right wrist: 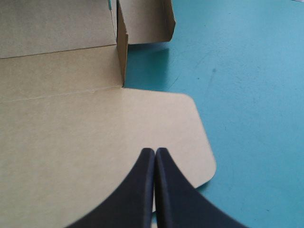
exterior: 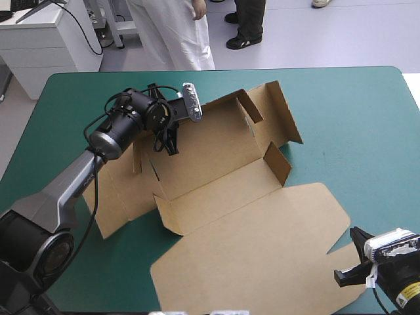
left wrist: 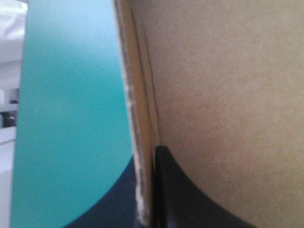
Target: Fold the box
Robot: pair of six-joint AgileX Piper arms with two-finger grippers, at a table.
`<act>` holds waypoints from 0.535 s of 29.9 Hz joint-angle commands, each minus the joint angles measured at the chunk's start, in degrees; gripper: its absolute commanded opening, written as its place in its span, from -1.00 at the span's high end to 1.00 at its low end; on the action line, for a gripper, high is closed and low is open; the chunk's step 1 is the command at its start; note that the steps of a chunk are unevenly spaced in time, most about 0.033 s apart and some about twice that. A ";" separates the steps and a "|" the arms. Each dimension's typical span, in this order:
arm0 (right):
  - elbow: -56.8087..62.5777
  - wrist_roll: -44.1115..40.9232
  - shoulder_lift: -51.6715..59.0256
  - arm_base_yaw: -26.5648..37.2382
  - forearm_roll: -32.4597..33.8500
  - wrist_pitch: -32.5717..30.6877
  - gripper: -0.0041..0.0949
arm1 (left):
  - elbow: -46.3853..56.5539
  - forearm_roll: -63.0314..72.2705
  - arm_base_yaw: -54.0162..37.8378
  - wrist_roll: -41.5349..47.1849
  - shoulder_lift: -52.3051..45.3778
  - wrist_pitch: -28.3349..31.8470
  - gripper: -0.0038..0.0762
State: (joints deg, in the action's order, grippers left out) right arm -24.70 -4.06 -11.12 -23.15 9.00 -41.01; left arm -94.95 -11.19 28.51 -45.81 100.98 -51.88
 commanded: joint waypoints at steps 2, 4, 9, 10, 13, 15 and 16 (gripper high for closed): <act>-1.60 0.33 -0.70 0.28 0.63 4.65 0.96 | -2.09 -9.71 3.92 -2.40 -2.61 9.18 0.93; -1.60 0.33 -0.70 0.28 0.63 4.65 0.96 | -2.33 -12.09 5.55 -2.79 -2.61 10.71 0.93; -1.60 0.25 -0.70 0.28 0.87 4.65 0.96 | -2.33 -18.73 10.00 -3.63 -2.94 12.72 0.93; -1.60 0.25 -0.70 0.28 0.99 4.65 0.96 | -2.33 -19.86 11.14 -3.50 -3.07 12.99 0.93; -1.60 0.25 -0.70 0.28 1.11 4.65 0.96 | -2.18 -20.53 15.00 -2.97 -3.76 13.12 0.93; -1.60 0.25 -0.70 0.28 1.23 4.65 0.96 | -1.38 -21.27 17.39 -2.97 -4.57 13.12 0.93; -1.60 0.25 -0.70 0.28 1.23 4.65 0.96 | -0.71 -22.64 18.68 -2.84 -5.14 13.12 0.93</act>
State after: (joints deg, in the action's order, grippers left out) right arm -24.70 -4.06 -11.12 -23.15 9.18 -40.61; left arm -95.05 -30.79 43.89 -48.99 100.36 -41.72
